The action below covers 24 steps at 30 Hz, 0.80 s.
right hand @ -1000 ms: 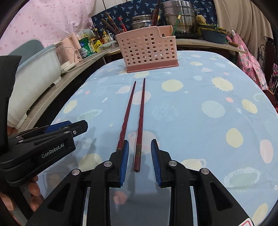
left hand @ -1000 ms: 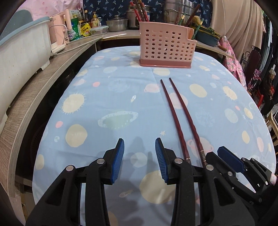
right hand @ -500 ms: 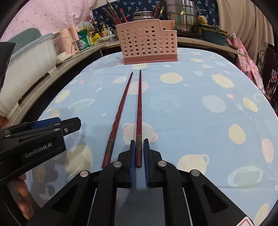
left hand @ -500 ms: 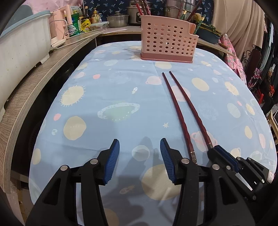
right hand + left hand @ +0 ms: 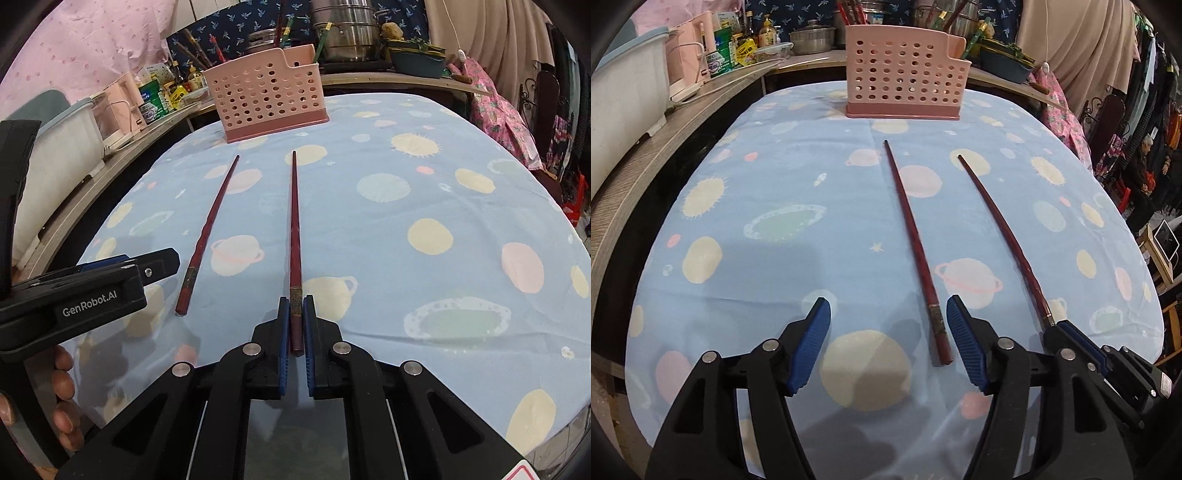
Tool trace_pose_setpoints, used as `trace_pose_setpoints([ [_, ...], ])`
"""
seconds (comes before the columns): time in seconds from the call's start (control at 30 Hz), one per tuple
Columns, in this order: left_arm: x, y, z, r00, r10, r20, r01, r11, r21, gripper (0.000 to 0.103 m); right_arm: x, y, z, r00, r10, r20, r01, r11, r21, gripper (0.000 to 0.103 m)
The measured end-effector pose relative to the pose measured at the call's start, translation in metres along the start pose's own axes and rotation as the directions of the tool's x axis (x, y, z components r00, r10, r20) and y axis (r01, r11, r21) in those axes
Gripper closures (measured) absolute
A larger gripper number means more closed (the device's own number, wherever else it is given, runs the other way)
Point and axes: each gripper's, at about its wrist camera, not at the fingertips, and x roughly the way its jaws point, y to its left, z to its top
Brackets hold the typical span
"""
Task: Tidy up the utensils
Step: 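Grasp a dark red chopstick with the right tool while the left tool grasps the other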
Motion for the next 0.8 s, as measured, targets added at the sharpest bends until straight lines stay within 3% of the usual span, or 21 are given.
trace_pose_setpoints([
  [0.37, 0.014, -0.016, -0.008, 0.999, 0.032, -0.018, -0.031, 0.999, 0.027, 0.043, -0.003, -0.004, -0.006, 1.000, 0.016, -0.004, -0.016, 1.000, 0.012, 0.096],
  [0.47, 0.013, -0.016, -0.008, 0.999, 0.035, -0.013, -0.035, 0.999, 0.033, 0.055, -0.003, -0.004, -0.007, 1.000, 0.022, -0.003, -0.022, 1.000, 0.015, 0.096],
  [0.63, 0.010, -0.014, -0.007, 1.000, 0.004, -0.020, -0.003, 1.000, 0.030, 0.094, -0.004, -0.004, -0.009, 1.000, 0.025, -0.002, -0.025, 1.000, 0.016, 0.096],
  [0.8, 0.005, -0.012, -0.008, 0.999, -0.021, -0.026, 0.022, 1.000, 0.022, 0.096, -0.010, -0.002, -0.008, 1.000, 0.025, 0.008, -0.025, 1.000, 0.011, 0.096],
])
